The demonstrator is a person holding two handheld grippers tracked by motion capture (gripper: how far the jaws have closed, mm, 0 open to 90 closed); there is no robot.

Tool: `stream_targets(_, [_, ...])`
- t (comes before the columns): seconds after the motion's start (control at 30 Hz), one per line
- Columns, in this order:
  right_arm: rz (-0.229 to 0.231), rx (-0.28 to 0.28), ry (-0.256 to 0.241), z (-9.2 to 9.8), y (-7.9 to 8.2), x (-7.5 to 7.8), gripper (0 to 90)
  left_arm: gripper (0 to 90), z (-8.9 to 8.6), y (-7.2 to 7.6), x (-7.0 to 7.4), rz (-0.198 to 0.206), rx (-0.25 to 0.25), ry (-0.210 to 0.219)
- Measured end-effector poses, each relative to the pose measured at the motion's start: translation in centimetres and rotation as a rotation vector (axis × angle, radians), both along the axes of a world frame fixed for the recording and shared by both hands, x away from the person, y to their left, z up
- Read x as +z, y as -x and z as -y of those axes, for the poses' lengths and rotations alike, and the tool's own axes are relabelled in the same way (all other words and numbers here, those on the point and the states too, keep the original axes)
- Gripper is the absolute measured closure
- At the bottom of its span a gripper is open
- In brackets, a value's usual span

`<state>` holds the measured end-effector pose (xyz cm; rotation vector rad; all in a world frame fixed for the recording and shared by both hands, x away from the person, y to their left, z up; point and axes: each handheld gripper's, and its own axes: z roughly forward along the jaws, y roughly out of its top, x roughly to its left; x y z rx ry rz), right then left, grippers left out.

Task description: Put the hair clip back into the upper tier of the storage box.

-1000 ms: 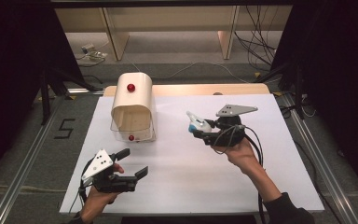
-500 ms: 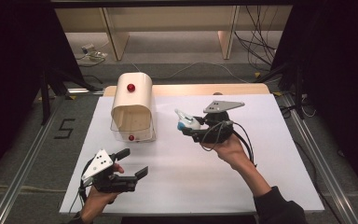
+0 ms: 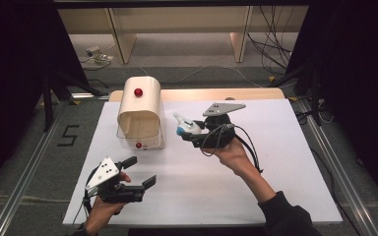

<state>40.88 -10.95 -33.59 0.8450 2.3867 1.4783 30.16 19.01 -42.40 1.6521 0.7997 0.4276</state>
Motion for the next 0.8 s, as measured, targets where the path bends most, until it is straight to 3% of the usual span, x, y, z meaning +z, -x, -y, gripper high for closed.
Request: stream_targets(0.8, [-0.009,0.068,-0.014,-4.5,-0.5,0.6,46.3,6.6,0.0,0.0,0.0,0.002,0.000,0.004])
